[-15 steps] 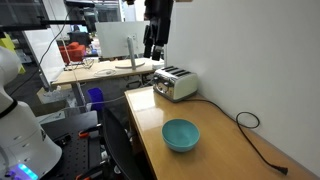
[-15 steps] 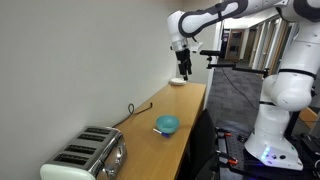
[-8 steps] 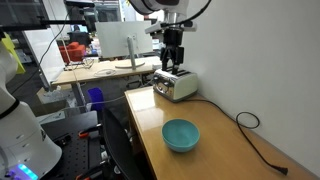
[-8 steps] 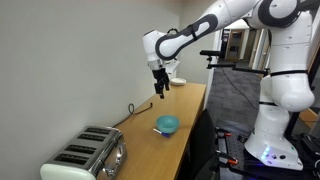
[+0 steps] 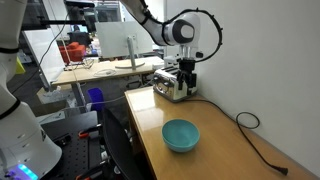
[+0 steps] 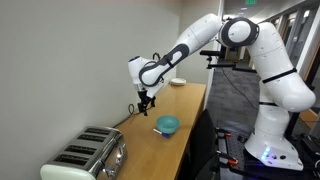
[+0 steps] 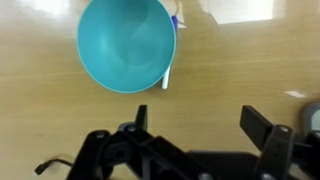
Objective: Put the blue pen inside the light blue bowl
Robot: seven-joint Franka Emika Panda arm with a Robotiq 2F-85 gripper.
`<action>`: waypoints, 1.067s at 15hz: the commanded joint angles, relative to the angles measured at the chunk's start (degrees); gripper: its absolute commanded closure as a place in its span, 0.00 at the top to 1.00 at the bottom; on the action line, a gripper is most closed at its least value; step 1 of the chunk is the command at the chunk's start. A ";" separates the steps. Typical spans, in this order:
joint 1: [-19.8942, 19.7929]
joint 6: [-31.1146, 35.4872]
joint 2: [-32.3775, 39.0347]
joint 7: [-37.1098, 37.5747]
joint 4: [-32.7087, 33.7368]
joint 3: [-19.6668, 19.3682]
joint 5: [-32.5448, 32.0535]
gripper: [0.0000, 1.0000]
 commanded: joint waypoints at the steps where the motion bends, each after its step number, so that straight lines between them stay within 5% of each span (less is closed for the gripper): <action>1: 2.15 -0.94 6.50 3.52 6.02 -2.33 0.05 1.00; 9: 0.75 -3.80 18.26 -3.58 15.29 -1.74 2.36 1.00; 16: 1.41 -2.09 18.54 -2.43 14.76 -2.59 1.87 1.00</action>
